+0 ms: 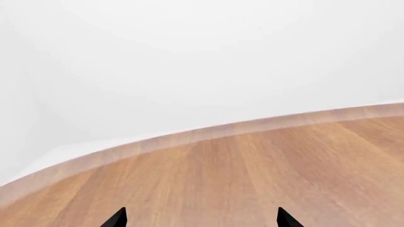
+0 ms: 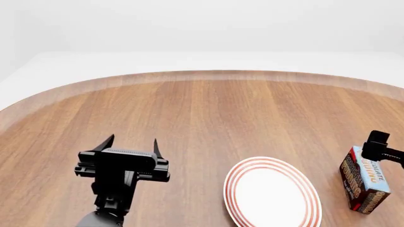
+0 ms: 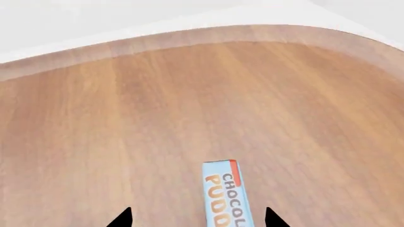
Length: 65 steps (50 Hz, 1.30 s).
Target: Put the chocolate pudding to the right of the plate.
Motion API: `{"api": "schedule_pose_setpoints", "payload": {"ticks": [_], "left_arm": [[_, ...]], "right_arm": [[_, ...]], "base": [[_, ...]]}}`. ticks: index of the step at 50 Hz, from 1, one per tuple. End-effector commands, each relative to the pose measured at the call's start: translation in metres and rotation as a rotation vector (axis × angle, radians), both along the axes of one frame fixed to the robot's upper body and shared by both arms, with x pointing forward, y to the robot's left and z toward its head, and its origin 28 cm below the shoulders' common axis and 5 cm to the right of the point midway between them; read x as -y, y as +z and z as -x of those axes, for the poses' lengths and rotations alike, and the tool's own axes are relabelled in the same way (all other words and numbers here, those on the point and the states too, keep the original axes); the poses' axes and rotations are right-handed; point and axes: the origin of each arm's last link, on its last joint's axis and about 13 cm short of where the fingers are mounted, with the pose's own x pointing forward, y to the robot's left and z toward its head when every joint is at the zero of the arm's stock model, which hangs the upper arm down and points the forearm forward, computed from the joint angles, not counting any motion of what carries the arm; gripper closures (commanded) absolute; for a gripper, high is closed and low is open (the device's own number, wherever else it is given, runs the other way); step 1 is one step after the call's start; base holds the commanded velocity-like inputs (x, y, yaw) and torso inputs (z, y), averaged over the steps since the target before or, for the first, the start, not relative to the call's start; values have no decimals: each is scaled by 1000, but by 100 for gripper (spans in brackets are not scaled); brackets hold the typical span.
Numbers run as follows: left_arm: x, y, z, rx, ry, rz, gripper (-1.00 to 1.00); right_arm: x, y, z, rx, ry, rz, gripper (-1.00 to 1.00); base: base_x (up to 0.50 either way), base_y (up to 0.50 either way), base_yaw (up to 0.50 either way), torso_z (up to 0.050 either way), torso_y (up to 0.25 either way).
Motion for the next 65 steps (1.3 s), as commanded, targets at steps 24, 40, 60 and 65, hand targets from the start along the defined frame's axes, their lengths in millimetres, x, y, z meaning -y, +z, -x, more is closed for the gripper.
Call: {"api": "schedule_pose_setpoints", "payload": {"ticks": [24, 40, 60, 65], "left_arm": [[-1, 9, 0, 29, 5, 7, -100], [-2, 8, 1, 32, 7, 9, -100], [-1, 13, 6, 57, -1, 6, -100], [-1, 14, 6, 60, -3, 6, -100]], "right_arm": [[-104, -2, 62, 468, 260, 192, -100], [-121, -25, 84, 566, 259, 249, -100], [-136, -29, 103, 636, 289, 286, -100], [-138, -28, 102, 635, 305, 289, -100]], "base": [[0, 0, 0, 0, 0], [0, 0, 0, 0, 0], [0, 0, 0, 0, 0], [0, 0, 0, 0, 0]]}}
